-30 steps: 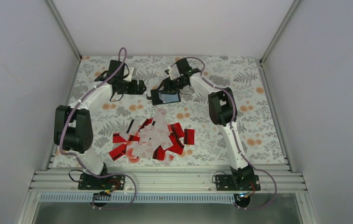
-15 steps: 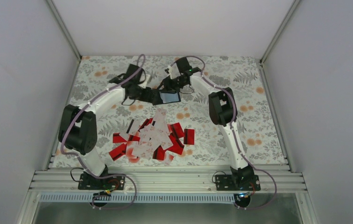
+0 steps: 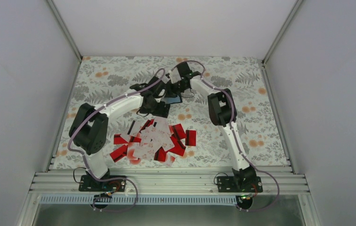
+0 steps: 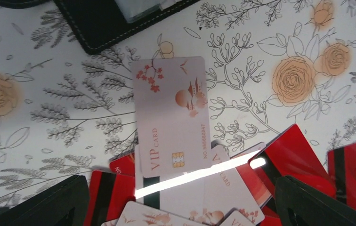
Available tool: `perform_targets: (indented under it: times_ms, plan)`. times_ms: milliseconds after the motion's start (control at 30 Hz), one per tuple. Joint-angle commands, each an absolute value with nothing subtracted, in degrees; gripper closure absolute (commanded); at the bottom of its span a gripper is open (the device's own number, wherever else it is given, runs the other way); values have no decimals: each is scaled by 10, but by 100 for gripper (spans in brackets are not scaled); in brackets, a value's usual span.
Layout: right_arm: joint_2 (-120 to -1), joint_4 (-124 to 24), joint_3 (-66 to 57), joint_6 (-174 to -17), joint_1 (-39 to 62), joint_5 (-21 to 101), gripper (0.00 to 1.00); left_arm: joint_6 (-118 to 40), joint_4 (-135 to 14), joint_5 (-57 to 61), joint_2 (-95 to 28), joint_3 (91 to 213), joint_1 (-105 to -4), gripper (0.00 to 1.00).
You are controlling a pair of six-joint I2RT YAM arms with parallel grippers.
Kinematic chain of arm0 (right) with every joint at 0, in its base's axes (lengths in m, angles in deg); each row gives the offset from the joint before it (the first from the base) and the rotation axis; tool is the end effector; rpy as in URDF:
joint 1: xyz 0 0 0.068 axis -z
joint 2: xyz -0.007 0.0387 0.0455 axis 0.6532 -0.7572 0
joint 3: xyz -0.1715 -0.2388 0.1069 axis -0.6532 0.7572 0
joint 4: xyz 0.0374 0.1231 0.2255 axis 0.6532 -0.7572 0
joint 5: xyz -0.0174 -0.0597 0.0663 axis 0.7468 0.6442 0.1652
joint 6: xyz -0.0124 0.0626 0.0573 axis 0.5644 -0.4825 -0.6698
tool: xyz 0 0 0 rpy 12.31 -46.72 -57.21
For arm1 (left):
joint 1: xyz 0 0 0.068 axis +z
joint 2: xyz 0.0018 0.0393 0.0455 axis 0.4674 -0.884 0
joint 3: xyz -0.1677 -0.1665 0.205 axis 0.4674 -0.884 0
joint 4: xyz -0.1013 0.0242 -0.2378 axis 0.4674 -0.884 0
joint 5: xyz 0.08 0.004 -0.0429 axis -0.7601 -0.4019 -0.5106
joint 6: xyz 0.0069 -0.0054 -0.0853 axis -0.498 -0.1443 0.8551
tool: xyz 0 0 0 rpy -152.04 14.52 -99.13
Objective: Put the credit cards into the card holder
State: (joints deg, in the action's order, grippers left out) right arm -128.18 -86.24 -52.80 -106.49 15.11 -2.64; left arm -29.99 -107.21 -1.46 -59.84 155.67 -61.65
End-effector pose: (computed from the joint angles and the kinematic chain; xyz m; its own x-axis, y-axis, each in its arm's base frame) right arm 0.5010 0.3050 0.1154 -0.9435 -0.2326 -0.2361 -0.3261 0.5235 0.7872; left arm 0.3104 -0.2150 0.2174 -0.9389 0.1976 -0.2817 0.2562 0.9479 -0.1892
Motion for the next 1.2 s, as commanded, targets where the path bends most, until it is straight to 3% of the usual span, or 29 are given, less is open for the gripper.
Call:
perform_targets:
  times_ms: [0,1167]
  plan:
    - [-1307,-850,-546,-1051,157,-34,70,-270,-1099,-56,-641,1594,-642,2]
    - [-1309,-829,-498,-1055,161,-41,73,-294,-1103,-101,-772,1655,-660,11]
